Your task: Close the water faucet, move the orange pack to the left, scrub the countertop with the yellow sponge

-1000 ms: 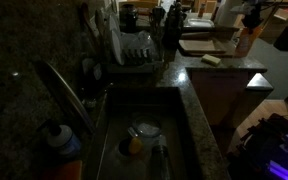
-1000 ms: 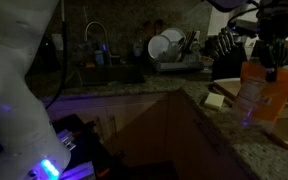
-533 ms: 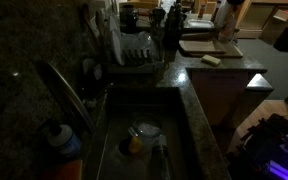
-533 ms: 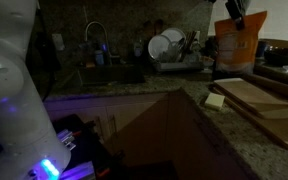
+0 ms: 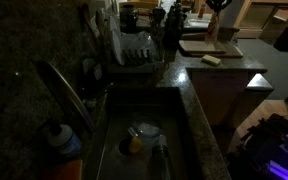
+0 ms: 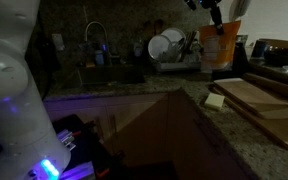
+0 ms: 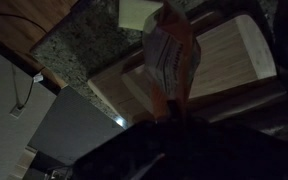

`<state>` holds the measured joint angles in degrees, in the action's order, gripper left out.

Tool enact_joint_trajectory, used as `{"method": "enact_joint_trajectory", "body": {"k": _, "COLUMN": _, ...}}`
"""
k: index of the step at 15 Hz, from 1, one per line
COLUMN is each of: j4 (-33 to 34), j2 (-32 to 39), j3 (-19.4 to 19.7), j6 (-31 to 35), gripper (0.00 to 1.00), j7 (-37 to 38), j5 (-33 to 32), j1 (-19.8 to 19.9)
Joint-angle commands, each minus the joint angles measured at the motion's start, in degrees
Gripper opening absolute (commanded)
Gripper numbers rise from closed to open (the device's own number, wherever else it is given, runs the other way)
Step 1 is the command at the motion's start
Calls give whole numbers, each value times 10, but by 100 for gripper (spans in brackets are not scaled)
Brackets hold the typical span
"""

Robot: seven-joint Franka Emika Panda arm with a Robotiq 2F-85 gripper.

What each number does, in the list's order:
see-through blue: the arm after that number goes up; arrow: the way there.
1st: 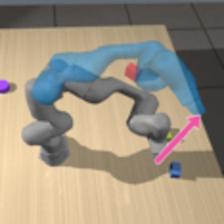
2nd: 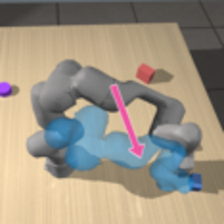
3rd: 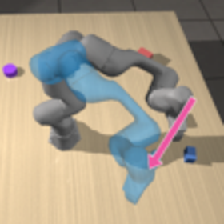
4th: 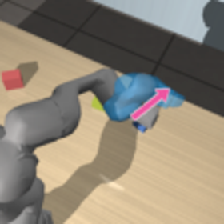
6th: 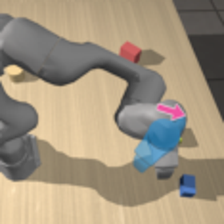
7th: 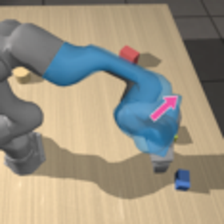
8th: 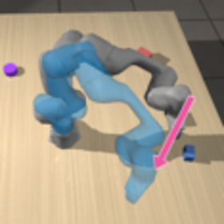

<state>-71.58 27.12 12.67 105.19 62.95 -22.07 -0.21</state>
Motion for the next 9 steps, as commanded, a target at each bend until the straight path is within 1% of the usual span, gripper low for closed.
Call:
{"method": "enact_joint_trajectory", "body": {"k": 1, "j4": -11, "j2": 8, "j3": 1, "j6": 19, "gripper": 1, "j7": -45, "j5": -20, "j1": 10}}
{"method": "enact_joint_trajectory", "body": {"k": 2, "j4": -21, "j2": 10, "j3": 5, "j6": 24, "gripper": 28, "j7": -50, "j5": -49, "j1": -3}}
{"method": "enact_joint_trajectory", "body": {"k": 3, "j4": -33, "j2": 10, "j3": 7, "j6": 32, "gripper": 29, "j7": -52, "j5": -81, "j1": -16}}
{"method": "enact_joint_trajectory", "body": {"k": 4, "j4": -45, "j2": 9, "j3": 6, "j6": 39, "gripper": 6, "j7": -45, "j5": -109, "j1": -29}}
{"method": "enact_joint_trajectory", "body": {"k": 5, "j4": -55, "j2": 9, "j3": 5, "j6": 48, "gripper": 6, "j7": -43, "j5": -135, "j1": -40}}
{"method": "enact_joint_trajectory", "body": {"k": 7, "j4": -74, "j2": 9, "j3": -4, "j6": 67, "gripper": 0, "j7": -44, "j5": -181, "j1": -58}}
{"method": "enact_joint_trajectory", "body": {"k": 8, "j4": -79, "j2": 9, "j3": -6, "j6": 70, "gripper": 0, "j7": -39, "j5": -201, "j1": -65}}
{"method": "enact_joint_trajectory", "body": {"k": 9, "j4": -79, "j2": 9, "j3": -10, "j6": 63, "gripper": 26, "j7": -32, "j5": -209, "j1": -68}}
